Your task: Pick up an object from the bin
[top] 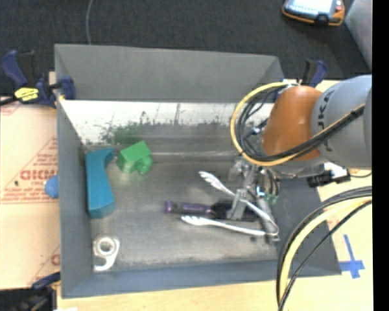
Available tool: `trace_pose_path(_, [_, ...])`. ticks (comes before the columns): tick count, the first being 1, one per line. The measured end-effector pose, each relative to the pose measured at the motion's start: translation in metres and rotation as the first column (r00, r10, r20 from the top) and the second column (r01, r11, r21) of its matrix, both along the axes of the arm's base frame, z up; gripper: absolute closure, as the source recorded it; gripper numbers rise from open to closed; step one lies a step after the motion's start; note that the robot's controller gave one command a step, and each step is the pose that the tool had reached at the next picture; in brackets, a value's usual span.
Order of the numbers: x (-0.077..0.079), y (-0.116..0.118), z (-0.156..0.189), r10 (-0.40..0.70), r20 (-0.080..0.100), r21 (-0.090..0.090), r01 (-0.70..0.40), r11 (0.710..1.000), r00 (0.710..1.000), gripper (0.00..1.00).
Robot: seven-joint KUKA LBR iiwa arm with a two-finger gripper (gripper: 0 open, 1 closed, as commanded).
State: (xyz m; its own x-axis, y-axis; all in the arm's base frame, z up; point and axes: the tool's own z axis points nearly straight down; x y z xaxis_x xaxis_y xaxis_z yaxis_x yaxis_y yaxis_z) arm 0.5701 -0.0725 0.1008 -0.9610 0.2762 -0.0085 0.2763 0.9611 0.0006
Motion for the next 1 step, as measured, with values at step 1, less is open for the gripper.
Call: trace_pose_path(1, [0.0007, -0.0128, -0.0278, -0.214, -0.002, 0.003, 0.214, 0.977, 0.977, 0.0])
